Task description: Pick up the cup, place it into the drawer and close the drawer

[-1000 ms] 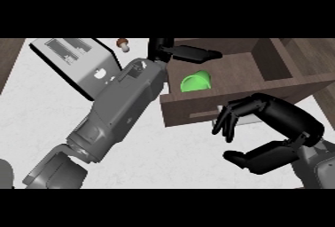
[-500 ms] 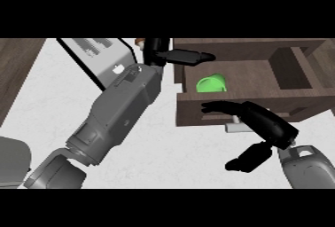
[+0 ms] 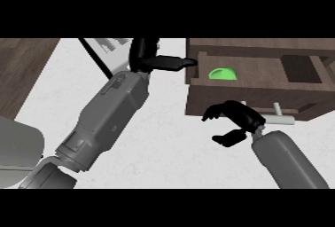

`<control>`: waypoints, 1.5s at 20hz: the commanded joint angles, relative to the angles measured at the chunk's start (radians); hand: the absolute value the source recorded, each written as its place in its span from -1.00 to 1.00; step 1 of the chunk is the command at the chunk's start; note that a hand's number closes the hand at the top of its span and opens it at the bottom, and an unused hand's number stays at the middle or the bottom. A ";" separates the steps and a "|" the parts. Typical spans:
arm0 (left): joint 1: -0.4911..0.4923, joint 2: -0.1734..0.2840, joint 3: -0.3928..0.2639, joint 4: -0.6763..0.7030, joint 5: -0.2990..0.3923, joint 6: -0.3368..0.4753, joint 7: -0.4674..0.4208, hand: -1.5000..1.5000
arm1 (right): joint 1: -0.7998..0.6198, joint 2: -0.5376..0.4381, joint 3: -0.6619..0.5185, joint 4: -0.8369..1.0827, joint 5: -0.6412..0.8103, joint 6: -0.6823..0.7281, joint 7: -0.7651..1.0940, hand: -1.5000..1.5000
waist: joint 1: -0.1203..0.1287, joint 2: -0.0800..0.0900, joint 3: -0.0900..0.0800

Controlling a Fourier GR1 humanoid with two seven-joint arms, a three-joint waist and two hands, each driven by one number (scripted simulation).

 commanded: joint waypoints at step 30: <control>0.254 0.164 -0.026 -0.241 0.026 -0.228 0.078 -1.00 | -0.503 -0.173 -0.390 0.590 -0.153 -0.088 -0.233 1.00 | 0.165 0.041 0.001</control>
